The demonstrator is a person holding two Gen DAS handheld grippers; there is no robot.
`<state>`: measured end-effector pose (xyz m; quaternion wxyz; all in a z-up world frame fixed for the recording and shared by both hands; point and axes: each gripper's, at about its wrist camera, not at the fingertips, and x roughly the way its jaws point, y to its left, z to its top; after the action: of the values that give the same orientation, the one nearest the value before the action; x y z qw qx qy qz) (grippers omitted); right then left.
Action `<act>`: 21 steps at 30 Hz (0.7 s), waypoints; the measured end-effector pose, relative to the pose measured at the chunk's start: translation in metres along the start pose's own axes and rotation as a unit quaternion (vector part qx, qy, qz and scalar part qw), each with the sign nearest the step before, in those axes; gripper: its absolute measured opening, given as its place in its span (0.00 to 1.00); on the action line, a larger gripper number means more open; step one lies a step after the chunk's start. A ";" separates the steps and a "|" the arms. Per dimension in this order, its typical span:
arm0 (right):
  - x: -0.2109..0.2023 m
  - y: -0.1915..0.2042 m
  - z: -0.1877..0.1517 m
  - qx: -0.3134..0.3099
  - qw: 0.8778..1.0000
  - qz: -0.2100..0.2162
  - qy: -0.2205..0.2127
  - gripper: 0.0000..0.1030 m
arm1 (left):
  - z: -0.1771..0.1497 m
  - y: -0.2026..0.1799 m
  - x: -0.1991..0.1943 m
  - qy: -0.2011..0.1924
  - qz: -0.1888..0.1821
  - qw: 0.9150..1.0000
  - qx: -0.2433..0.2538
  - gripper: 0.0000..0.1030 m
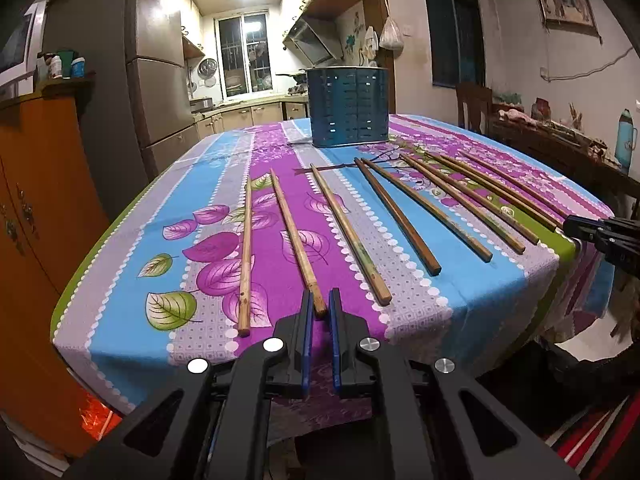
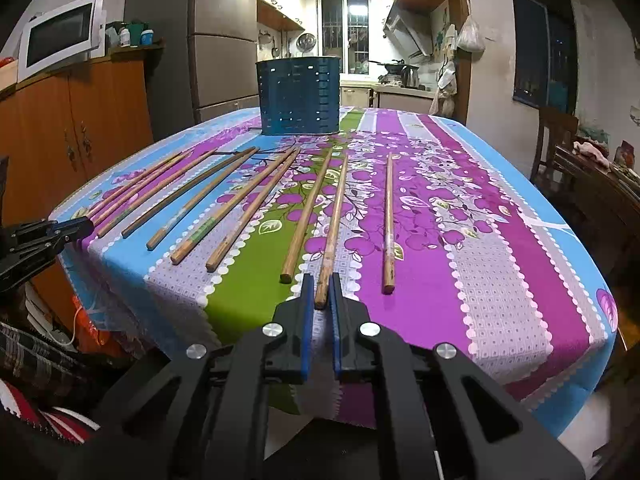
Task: Organize utensils
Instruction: 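Close the left tool on one chopstick while the right tool grasps another chopstick, then lift the left tool's chopstick over the blue holder while the right tool carries its chopstick there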
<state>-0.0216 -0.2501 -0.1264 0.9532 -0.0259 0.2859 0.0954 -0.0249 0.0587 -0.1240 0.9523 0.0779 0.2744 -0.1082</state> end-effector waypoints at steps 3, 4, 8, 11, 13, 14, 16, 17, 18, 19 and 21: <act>-0.003 0.002 0.000 -0.001 1.000 -0.002 -0.005 0.05 | 0.000 -0.003 -0.001 -0.003 0.015 1.000 0.009 0.08; -0.005 0.003 0.002 -0.004 1.000 -0.004 -0.008 0.05 | 0.000 -0.004 -0.002 -0.004 0.022 1.000 0.012 0.08; -0.012 0.003 0.006 -0.005 1.000 -0.005 -0.018 0.05 | 0.006 -0.004 -0.010 -0.017 0.043 0.999 0.017 0.07; -0.020 0.004 0.013 -0.008 1.000 -0.005 -0.030 0.05 | 0.013 -0.006 -0.018 -0.030 0.054 0.998 0.025 0.07; -0.027 0.006 0.020 -0.014 0.999 -0.005 -0.043 0.05 | 0.019 -0.008 -0.025 -0.042 0.058 0.997 0.032 0.07; -0.031 0.006 0.024 -0.017 0.999 -0.006 -0.049 0.05 | 0.021 -0.009 -0.028 -0.048 0.059 0.996 0.036 0.07; -0.039 0.007 0.033 -0.022 0.998 -0.007 -0.066 0.05 | 0.029 -0.010 -0.036 -0.064 0.063 0.995 0.037 0.07; -0.042 0.007 0.036 -0.024 0.997 -0.007 -0.072 0.05 | 0.033 -0.010 -0.039 -0.070 0.064 0.995 0.035 0.07; -0.046 0.007 0.041 -0.026 0.996 -0.008 -0.080 0.05 | 0.038 -0.009 -0.042 -0.077 0.065 0.994 0.034 0.07; -0.048 0.007 0.046 -0.029 0.996 -0.009 -0.089 0.05 | 0.041 -0.010 -0.045 -0.084 0.068 0.994 0.035 0.07; -0.053 0.004 0.057 -0.033 0.994 -0.010 -0.105 0.05 | 0.050 -0.009 -0.050 -0.097 0.074 0.992 0.038 0.07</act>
<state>-0.0347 -0.2490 -0.0493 0.9775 -0.0497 0.1804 0.0978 -0.0432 0.0478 -0.0553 0.9762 0.1231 0.1697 -0.0551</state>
